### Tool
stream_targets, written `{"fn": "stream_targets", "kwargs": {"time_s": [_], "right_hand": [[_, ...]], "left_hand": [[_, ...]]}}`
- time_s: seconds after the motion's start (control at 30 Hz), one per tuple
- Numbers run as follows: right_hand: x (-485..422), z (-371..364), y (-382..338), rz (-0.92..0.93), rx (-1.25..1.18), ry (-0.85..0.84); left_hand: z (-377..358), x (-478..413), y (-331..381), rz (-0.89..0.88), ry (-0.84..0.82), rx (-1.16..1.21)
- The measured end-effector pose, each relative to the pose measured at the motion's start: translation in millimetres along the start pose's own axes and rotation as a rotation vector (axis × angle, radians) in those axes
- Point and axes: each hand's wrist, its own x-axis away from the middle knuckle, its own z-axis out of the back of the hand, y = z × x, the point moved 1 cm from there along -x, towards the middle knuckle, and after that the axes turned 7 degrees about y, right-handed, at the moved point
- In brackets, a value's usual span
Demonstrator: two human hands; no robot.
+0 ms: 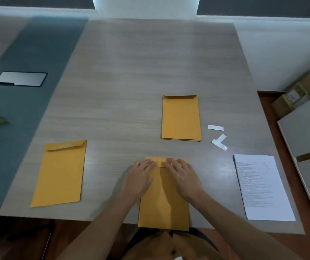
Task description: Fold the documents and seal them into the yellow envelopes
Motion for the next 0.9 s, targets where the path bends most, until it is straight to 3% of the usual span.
{"fn": "stream_targets", "kwargs": {"time_s": [0.23, 0.57, 0.8, 0.9], "right_hand": [[-7, -3, -7, 0.025, 0.229, -0.185], [24, 15, 30, -0.071, 0.277, -0.205], [27, 13, 30, -0.075, 0.280, -0.199], [26, 11, 31, -0.071, 0.288, -0.206]], "left_hand": [[11, 0, -8, -0.052, -0.072, -0.206], [20, 5, 1, -0.096, -0.149, -0.321], [22, -2, 22, 0.029, -0.048, -0.245], [16, -8, 36, 0.005, -0.044, -0.203]]}}
